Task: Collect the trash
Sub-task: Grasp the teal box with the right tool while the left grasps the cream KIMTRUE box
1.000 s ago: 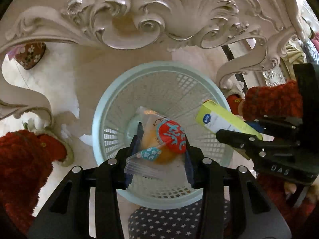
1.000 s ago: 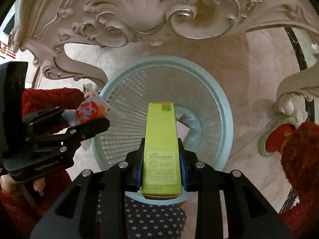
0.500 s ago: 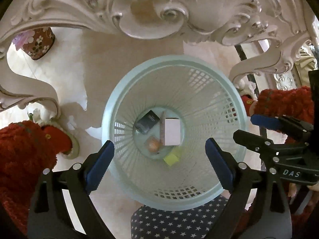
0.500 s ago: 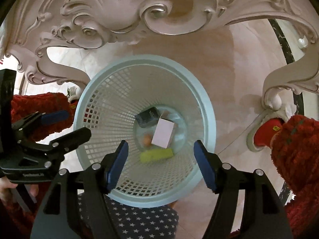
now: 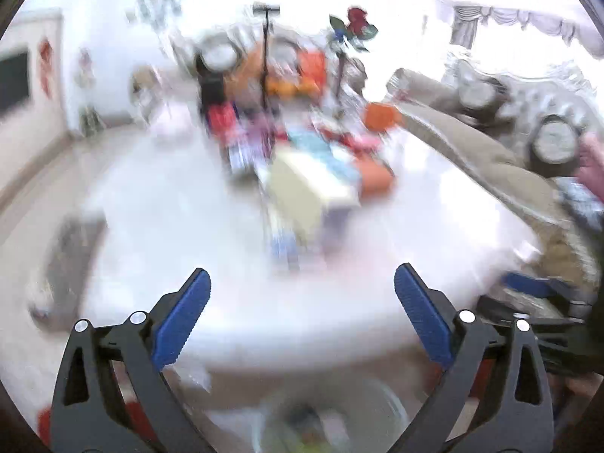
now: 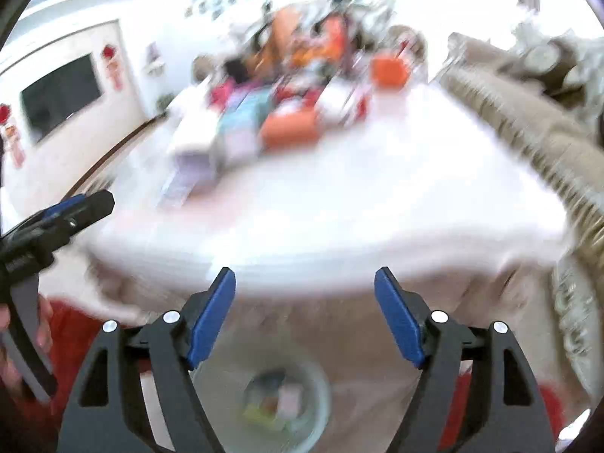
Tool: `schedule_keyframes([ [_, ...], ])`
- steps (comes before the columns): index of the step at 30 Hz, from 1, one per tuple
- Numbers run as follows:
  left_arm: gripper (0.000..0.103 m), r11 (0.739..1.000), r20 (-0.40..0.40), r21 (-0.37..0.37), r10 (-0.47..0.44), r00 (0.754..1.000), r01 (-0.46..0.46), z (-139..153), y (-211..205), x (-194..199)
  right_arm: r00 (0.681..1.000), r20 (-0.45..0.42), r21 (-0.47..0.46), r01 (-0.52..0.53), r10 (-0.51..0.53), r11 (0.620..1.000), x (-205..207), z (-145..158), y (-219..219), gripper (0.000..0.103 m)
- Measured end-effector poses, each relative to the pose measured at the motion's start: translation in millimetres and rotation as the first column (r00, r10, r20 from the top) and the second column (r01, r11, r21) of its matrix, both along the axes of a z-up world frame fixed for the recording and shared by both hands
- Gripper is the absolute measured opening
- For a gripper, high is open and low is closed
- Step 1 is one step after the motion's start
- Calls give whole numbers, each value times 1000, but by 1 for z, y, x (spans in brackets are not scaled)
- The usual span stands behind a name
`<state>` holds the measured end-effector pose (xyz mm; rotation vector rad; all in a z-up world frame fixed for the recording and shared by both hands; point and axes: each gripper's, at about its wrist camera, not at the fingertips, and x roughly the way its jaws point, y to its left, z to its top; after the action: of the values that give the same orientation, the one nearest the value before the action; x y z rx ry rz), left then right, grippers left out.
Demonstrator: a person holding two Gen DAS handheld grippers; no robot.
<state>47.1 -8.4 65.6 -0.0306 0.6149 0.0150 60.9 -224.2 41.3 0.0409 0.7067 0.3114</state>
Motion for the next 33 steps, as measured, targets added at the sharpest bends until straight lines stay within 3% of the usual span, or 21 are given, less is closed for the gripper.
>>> schedule_keyframes([
  [6, 95, 989, -12, 130, 76, 997, -74, -7, -46, 81, 997, 41, -5, 64, -64, 998, 49, 17, -12, 72],
  [9, 95, 966, -29, 228, 133, 991, -123, -15, -56, 111, 998, 22, 7, 60, -60, 998, 78, 15, -14, 72],
  [14, 95, 956, -70, 246, 179, 981, -157, -22, -33, 132, 1000, -11, 32, 12, -12, 999, 97, 15, -3, 72],
  [17, 95, 984, -114, 129, 139, 984, -124, -24, -1, 131, 999, -1, 14, -50, 50, 999, 105, 17, 17, 72],
  [20, 95, 995, -107, 20, 98, 989, -97, -19, 27, 129, 991, 1, -34, -137, 137, 990, 107, 16, 46, 72],
  [29, 95, 996, -180, -72, 34, 983, -47, -23, 80, 154, 977, -9, -133, -210, 211, 969, 120, 18, 99, 72],
  [33, 95, 994, -229, -94, -73, 971, 52, -30, 78, 179, 975, -3, -191, -218, 222, 957, 114, 14, 121, 72],
])
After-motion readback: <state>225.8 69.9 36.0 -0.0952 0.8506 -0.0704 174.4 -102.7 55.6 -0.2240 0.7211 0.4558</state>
